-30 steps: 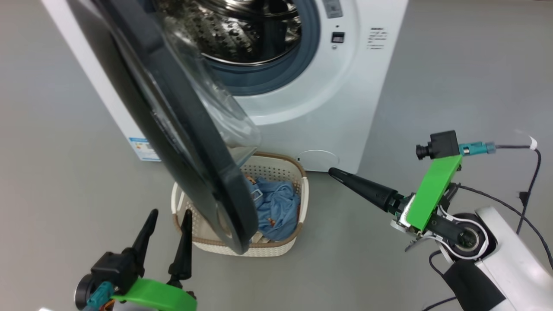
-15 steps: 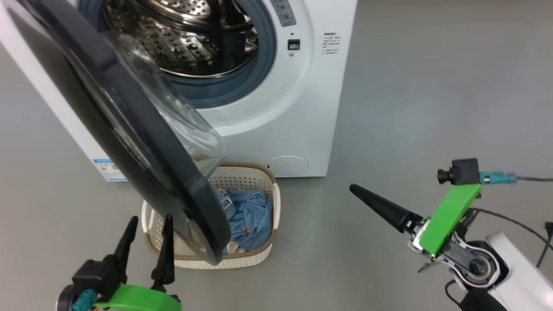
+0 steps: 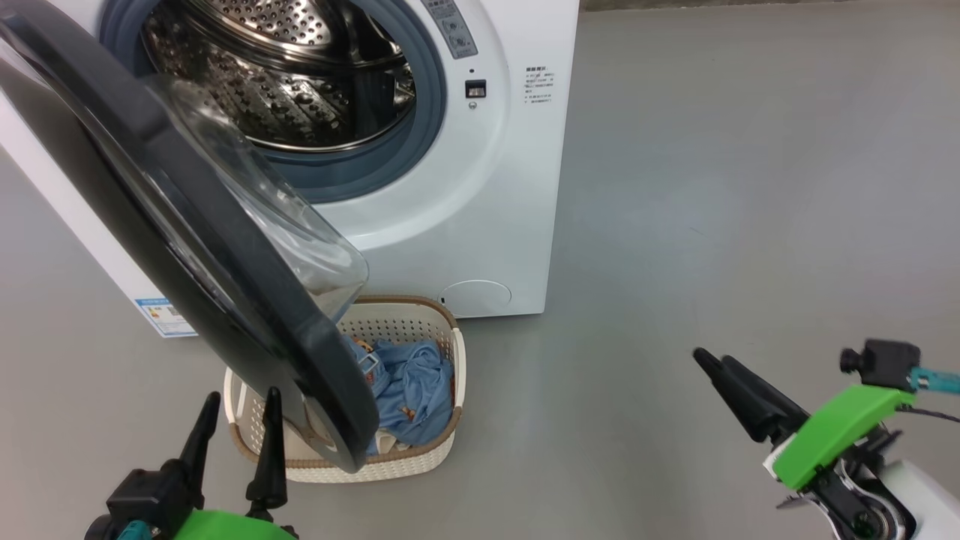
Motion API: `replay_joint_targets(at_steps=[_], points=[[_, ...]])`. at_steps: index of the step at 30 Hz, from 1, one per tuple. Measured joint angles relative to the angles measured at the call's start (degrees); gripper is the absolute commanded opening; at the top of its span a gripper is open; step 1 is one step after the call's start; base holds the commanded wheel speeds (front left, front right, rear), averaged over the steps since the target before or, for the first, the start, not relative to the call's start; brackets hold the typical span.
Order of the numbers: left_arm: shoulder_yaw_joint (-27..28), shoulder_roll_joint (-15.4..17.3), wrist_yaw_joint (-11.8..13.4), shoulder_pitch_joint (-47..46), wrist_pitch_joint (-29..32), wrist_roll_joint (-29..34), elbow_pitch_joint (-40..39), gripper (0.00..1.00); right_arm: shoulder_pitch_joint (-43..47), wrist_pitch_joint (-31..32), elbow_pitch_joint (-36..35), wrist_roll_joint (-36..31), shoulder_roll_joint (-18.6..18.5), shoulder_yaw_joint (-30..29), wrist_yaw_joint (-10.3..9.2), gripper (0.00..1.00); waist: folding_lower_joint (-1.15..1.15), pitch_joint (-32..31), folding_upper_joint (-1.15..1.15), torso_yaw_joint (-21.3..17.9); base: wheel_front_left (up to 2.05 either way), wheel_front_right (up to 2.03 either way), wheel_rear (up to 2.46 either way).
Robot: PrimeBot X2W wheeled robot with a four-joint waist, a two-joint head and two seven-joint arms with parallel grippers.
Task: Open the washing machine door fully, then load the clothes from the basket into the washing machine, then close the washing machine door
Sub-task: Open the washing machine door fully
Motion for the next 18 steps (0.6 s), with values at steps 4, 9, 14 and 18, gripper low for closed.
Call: replay_joint_targets(at_steps=[4, 9, 14, 18], points=[[0.3, 0.0, 0.0, 0.6, 0.0, 0.0, -0.2, 1.0, 0.9, -7.0, 3.2, -0.9, -1.3, 1.6, 0.0, 1.0, 0.0, -0.1, 0.0, -0.1, 0.0, 0.0, 0.0], [0.5, 0.0, 0.0, 1.1, 0.0, 0.0, -0.2, 1.0, 0.9, -12.1, 6.0, -2.4, -2.1, 3.2, 0.0, 1.0, 0.0, -0.4, 0.0, -0.2, 0.0, 0.0, 0.0], [0.7, 0.0, 0.0, 1.1, 0.0, 0.0, -0.2, 1.0, 0.9, -14.0, 8.8, -6.4, -2.7, 1.8, 0.0, 1.0, 0.0, -0.6, 0.0, -0.1, 0.0, 0.0, 0.0], [0.9, 0.0, 0.0, 1.1, 0.0, 0.0, -0.3, 1.0, 0.9, -14.0, 8.5, -14.3, -1.1, -7.2, 0.0, 1.0, 0.0, -0.4, 0.0, 0.0, 0.0, 0.0, 0.0]])
